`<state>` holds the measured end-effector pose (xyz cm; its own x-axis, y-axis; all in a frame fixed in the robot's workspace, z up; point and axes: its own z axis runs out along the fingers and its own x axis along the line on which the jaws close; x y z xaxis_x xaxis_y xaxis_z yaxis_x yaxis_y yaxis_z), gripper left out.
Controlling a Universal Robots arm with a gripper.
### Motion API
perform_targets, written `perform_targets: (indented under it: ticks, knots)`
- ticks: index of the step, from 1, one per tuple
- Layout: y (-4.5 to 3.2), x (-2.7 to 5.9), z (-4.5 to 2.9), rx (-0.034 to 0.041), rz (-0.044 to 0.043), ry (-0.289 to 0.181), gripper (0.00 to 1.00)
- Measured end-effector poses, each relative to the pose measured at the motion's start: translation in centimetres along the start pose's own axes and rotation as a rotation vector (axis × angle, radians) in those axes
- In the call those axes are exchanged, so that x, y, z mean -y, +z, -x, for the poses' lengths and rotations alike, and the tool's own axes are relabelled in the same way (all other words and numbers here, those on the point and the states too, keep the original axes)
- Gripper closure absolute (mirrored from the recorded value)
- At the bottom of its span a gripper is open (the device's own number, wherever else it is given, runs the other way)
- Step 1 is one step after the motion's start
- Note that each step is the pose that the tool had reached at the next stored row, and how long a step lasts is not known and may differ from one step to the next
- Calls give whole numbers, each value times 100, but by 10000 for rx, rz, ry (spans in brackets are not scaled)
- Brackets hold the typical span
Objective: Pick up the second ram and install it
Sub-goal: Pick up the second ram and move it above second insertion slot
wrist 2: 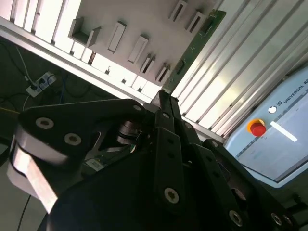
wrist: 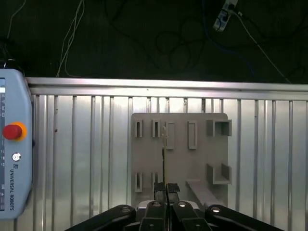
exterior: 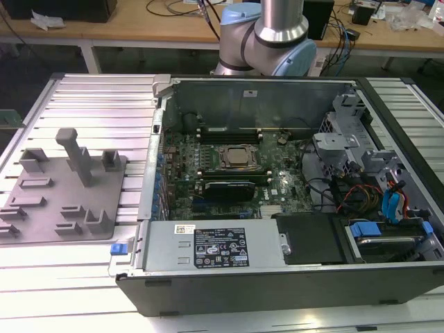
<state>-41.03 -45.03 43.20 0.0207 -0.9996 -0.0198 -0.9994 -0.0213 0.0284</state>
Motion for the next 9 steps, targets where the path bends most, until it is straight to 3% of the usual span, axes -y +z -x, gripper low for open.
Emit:
perform_targets:
  ticks: [3, 5, 8, 9]
  knots:
    - [-6, 218, -4, 0, 1, 1, 91]
    - [-9, 302, -6, 0, 2, 0, 91]
    - [-18, 626, -13, 0, 9, 0, 91]
    - [-19, 671, -14, 1, 9, 1, 91]
